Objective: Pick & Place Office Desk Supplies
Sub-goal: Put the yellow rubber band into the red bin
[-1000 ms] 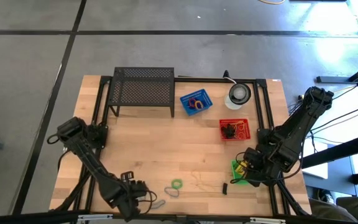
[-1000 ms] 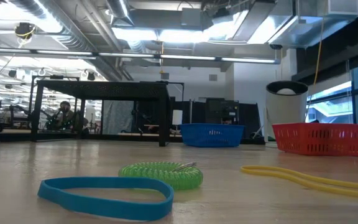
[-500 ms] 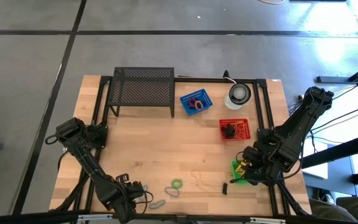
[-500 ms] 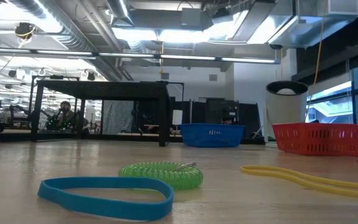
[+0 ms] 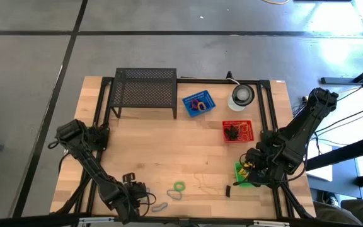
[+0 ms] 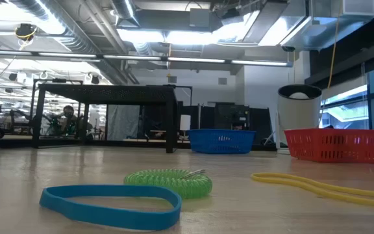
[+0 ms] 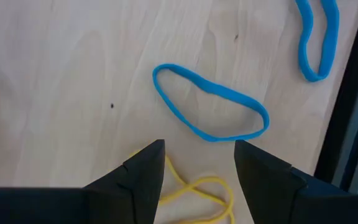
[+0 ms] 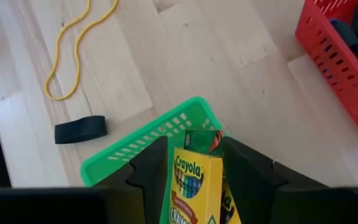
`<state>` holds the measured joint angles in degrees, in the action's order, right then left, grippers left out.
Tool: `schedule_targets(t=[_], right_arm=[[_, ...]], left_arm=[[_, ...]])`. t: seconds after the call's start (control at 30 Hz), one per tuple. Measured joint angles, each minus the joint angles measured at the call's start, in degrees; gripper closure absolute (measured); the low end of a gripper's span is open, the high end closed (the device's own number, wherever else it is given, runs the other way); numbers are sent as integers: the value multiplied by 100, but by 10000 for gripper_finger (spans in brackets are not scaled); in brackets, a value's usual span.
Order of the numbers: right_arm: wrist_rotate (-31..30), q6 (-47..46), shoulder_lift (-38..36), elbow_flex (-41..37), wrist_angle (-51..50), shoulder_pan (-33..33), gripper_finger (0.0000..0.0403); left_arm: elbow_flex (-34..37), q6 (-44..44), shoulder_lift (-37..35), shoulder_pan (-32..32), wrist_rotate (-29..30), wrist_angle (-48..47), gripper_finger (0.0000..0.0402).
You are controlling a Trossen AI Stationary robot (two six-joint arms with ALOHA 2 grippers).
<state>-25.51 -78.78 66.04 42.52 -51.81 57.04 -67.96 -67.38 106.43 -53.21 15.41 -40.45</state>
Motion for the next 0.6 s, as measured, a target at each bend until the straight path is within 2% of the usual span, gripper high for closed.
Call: schedule_targets(t=[0.27,0.43,0.6], right_arm=[[-22,19,0,0,-2,0,249],[-114,67,0,0,0,0,249],[-128,68,0,0,-2,0,249]], left_arm=[[0,-372,0,-140,-787,-30,213],[-1,-536,140,-310,-729,-183,213],[-35,-484,523,-326,-988,-94,212]])
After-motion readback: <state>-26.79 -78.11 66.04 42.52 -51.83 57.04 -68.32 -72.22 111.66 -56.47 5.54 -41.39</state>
